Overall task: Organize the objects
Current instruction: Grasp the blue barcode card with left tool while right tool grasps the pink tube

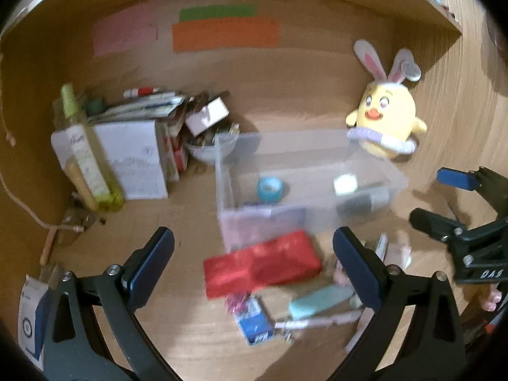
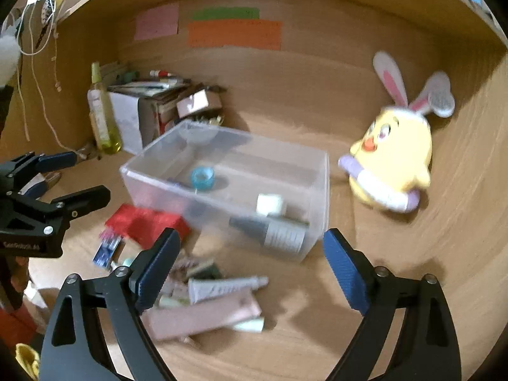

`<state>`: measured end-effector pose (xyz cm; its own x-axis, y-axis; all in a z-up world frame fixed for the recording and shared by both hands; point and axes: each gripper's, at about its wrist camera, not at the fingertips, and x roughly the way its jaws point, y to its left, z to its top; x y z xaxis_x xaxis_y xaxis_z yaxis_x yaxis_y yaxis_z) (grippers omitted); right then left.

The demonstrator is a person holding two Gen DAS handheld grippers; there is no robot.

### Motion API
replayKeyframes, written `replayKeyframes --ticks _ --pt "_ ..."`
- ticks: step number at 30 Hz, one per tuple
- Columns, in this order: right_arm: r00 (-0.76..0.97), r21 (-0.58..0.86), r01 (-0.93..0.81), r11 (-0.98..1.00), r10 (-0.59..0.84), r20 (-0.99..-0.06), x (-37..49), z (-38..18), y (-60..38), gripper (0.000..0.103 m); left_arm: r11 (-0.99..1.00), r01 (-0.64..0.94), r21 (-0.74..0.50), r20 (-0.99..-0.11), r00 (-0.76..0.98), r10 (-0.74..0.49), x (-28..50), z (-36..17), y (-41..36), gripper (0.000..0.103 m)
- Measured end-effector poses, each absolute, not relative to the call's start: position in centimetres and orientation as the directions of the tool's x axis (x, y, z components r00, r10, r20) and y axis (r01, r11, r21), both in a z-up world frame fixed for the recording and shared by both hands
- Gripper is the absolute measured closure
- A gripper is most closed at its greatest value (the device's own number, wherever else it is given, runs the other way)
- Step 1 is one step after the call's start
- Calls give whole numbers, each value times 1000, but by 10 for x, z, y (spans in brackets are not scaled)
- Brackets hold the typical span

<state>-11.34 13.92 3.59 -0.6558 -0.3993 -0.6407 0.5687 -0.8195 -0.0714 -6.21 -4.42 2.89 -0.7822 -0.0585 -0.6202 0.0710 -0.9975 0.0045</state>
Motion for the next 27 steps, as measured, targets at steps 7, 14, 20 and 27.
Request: replayKeyframes --ticks 7,14,20,27 --pt "-598 22 536 -844 -399 -695 -105 5 161 13 -994 108 -10 -696 -714 -71 -42 -10 -58 2" --pt "-547 104 526 -844 -429 -719 -92 -25 171 13 -989 142 -37 -736 -673 -69 -31 -42 -67 9" --pt "-486 150 555 -818 -465 -740 -79 -39 160 29 -989 122 -80 -763 -646 -18 -32 -54 -66 31" --pt "-403 234 574 -785 -519 -754 -76 -52 144 38 -994 91 -63 -769 -639 -10 -35 -56 -59 33"
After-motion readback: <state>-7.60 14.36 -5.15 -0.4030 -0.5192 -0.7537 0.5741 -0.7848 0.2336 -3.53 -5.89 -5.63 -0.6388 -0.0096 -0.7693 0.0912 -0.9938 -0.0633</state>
